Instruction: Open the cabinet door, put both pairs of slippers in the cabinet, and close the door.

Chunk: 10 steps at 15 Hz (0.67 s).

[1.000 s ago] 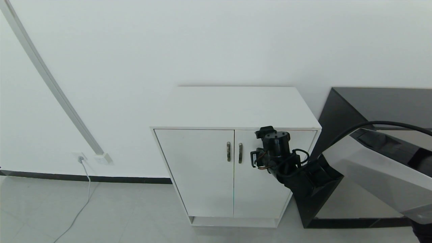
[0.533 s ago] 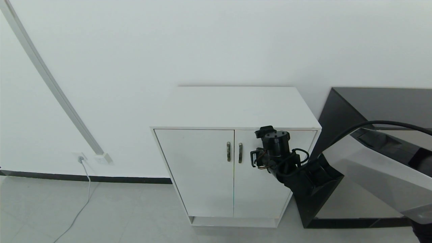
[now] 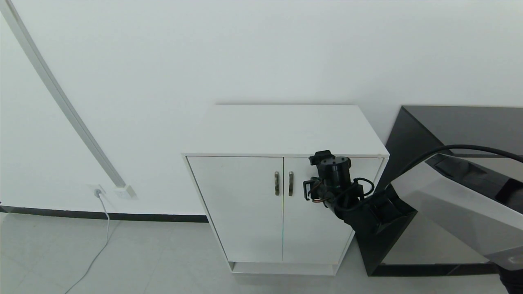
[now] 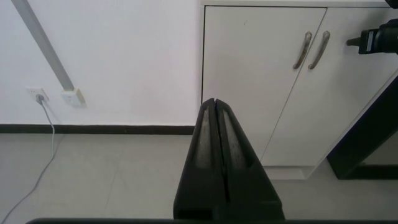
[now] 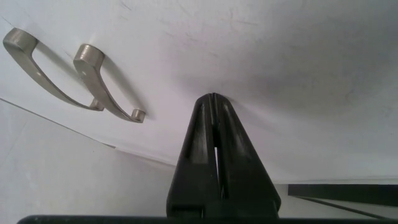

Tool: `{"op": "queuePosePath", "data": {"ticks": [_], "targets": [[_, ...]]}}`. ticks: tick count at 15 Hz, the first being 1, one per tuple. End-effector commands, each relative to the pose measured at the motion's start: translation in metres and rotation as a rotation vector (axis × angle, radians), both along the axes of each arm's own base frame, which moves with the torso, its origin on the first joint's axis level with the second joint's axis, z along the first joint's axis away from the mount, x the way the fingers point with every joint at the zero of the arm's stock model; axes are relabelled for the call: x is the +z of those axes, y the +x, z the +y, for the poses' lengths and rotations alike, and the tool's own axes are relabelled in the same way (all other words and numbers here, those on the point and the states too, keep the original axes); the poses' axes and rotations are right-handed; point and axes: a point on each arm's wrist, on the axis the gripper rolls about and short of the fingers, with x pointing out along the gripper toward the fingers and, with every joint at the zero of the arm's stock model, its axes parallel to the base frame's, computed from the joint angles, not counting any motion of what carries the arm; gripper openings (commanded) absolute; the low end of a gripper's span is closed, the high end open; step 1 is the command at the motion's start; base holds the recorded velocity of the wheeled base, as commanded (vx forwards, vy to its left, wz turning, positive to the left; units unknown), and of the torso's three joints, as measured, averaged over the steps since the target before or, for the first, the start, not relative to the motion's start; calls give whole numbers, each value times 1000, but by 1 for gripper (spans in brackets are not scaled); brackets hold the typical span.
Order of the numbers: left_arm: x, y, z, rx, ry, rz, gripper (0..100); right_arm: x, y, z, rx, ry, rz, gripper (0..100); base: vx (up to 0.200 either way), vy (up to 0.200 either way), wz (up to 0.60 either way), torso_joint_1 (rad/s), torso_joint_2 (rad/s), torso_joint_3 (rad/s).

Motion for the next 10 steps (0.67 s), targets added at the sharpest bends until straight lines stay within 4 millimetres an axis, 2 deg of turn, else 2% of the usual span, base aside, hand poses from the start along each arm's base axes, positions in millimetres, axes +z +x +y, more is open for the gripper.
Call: {"op": "queuePosePath", "data": {"ticks": [1, 8, 10], "targets": [[0, 0, 0, 0, 0, 2, 0, 1, 1, 1, 0, 3, -5, 0, 0, 0, 0, 0, 0, 0], [0, 0, 0, 0, 0, 2, 0, 1, 0, 0, -1, 3, -2, 0, 0, 0, 0, 0, 0, 0], [0, 0, 0, 0, 0, 2, 0, 13, -20, -4, 15, 0, 5, 0, 0, 0, 0, 0, 0, 0]]}}
